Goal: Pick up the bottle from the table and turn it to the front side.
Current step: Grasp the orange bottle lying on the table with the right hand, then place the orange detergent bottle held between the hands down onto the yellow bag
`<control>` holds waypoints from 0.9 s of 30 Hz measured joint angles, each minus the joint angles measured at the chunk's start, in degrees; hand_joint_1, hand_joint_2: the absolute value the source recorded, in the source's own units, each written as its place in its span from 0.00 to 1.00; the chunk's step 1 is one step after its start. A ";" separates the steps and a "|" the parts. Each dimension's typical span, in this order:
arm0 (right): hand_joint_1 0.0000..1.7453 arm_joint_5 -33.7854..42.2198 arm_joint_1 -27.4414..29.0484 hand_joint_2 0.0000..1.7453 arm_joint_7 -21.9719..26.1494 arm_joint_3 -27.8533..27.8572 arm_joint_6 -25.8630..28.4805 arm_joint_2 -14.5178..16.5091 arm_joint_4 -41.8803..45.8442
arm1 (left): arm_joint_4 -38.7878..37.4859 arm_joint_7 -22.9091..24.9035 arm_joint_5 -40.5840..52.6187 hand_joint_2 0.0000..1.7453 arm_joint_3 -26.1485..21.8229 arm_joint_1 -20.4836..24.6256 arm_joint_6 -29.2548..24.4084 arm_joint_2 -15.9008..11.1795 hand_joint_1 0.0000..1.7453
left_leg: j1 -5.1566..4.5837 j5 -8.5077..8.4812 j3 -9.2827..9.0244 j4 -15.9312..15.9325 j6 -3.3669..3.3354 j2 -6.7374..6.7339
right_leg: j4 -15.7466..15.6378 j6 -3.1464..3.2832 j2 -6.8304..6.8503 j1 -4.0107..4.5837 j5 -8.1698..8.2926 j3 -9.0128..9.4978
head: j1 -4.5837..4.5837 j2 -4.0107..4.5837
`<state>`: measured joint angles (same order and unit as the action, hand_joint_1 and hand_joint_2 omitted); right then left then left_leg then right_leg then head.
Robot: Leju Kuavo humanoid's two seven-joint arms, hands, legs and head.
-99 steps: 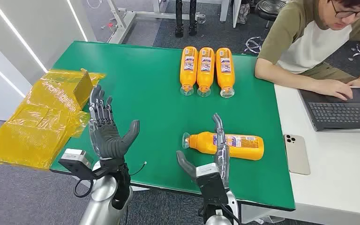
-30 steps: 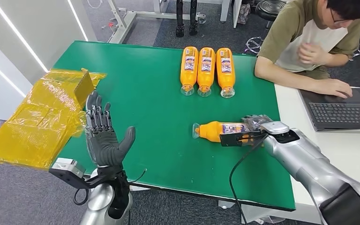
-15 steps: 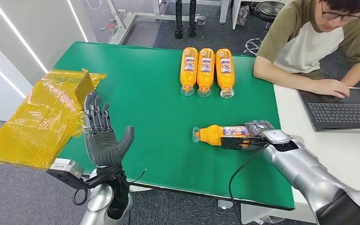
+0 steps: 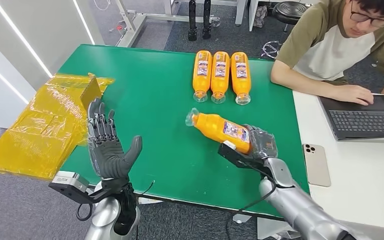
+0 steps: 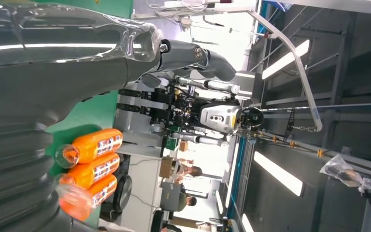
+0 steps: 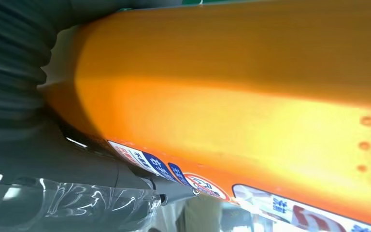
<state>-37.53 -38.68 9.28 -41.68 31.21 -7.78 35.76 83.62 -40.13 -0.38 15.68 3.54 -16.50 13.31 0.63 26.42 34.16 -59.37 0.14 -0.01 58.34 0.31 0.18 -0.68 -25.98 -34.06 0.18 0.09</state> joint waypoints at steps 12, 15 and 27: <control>1.00 2.12 16.61 1.00 23.19 22.13 8.02 10.83 17.00 | -2.67 0.56 -7.77 1.00 2.46 0.83 12.20 0.01 0.00 | -0.01 0.05 0.27 0.06 -0.01 0.00 | -0.03 -0.01 0.02 -0.01 -0.11 -0.29 | 0.00 0.00; 1.00 0.92 20.09 1.00 22.44 24.86 8.02 13.03 19.70 | -3.71 1.79 -9.13 1.00 4.02 1.30 17.17 -0.03 0.00 | -0.01 0.05 0.28 0.06 -0.01 -0.02 | -0.04 -0.02 -0.01 -0.01 -0.11 -0.30 | 0.00 0.00; 1.00 -3.18 27.27 1.00 12.27 20.51 6.72 14.82 27.14 | -8.88 4.17 -8.49 1.00 9.33 3.14 24.38 -0.04 0.00 | -0.02 0.06 0.28 0.05 -0.01 -0.08 | -0.06 -0.02 -0.11 -0.02 -0.11 -0.37 | -0.01 0.00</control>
<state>-40.71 -11.40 21.55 -21.17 37.93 7.04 62.90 74.75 -35.95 -8.87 25.00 6.68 7.88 13.27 0.61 26.48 34.44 -59.31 0.13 -0.10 58.29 0.30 0.07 -0.70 -26.08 -34.43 0.17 0.09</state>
